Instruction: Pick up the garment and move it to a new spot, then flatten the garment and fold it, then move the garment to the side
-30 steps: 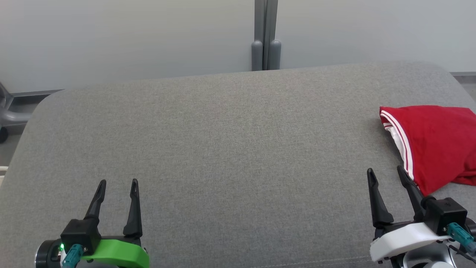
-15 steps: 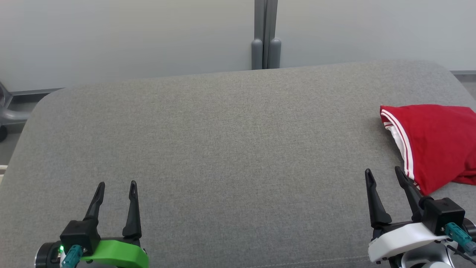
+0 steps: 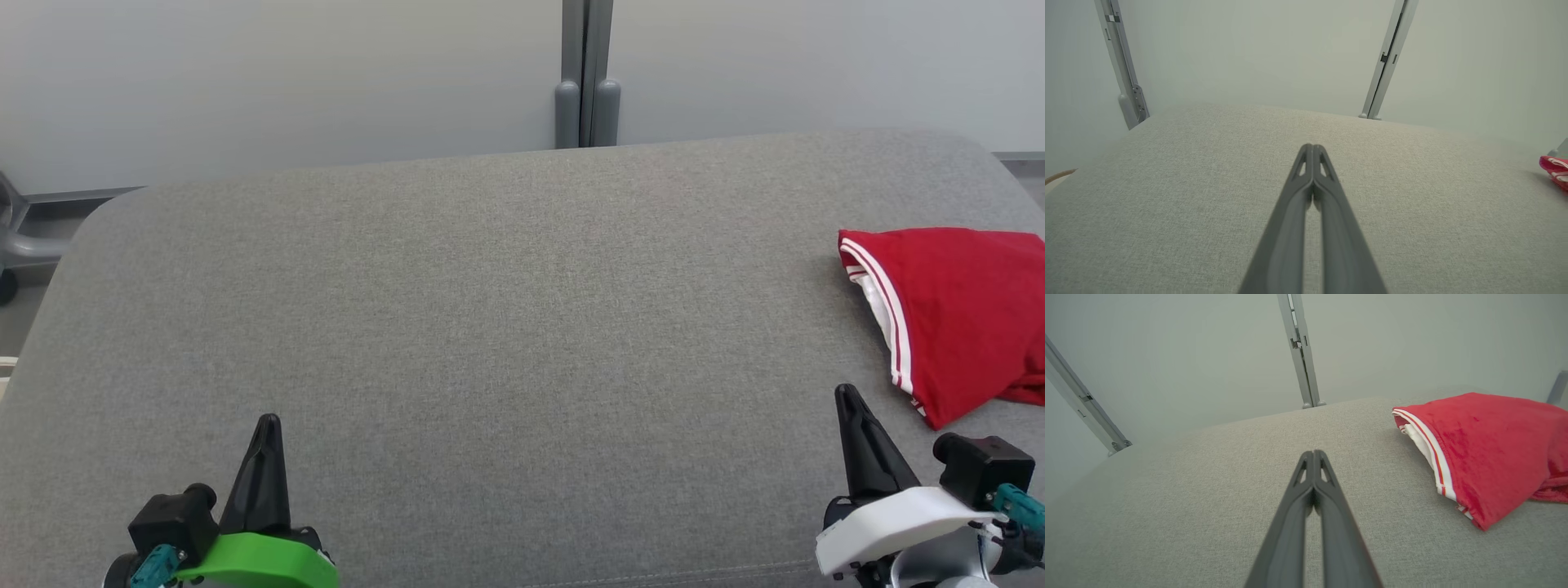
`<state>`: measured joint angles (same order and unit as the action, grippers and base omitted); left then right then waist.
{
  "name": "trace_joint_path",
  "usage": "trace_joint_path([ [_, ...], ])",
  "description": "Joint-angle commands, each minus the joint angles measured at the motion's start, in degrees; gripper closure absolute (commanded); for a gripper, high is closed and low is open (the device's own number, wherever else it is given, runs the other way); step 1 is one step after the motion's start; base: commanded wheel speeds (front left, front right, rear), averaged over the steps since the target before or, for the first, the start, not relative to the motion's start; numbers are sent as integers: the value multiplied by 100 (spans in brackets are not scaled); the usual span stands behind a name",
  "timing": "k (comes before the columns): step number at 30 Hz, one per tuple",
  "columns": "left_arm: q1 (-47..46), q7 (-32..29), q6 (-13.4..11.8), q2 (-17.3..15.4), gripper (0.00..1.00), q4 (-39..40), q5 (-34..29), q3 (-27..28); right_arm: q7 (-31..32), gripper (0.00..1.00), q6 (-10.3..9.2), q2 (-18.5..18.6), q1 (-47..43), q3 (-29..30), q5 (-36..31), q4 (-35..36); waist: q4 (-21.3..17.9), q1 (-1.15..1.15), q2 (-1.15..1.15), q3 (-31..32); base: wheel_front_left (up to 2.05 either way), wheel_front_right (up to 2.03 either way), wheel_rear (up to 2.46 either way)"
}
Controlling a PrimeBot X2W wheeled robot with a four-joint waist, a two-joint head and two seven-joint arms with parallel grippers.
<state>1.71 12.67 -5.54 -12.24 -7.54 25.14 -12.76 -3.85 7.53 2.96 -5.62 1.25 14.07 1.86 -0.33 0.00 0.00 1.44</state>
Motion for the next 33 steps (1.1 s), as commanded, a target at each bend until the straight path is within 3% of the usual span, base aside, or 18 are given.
trace_joint_path([
  [1,-155,7,50,-12,100,60,215,44,61,100,0,68,177,61,268,8,0,0,0,-2,0,0,0],
  [12,-386,38,274,144,100,-179,1350,21,446,100,-1,196,516,308,1584,-459,4,0,0,-20,0,0,0],
  [33,-659,91,572,367,100,-404,2980,-11,1049,100,-2,314,983,744,3413,-1096,11,0,0,-55,0,0,0],
])
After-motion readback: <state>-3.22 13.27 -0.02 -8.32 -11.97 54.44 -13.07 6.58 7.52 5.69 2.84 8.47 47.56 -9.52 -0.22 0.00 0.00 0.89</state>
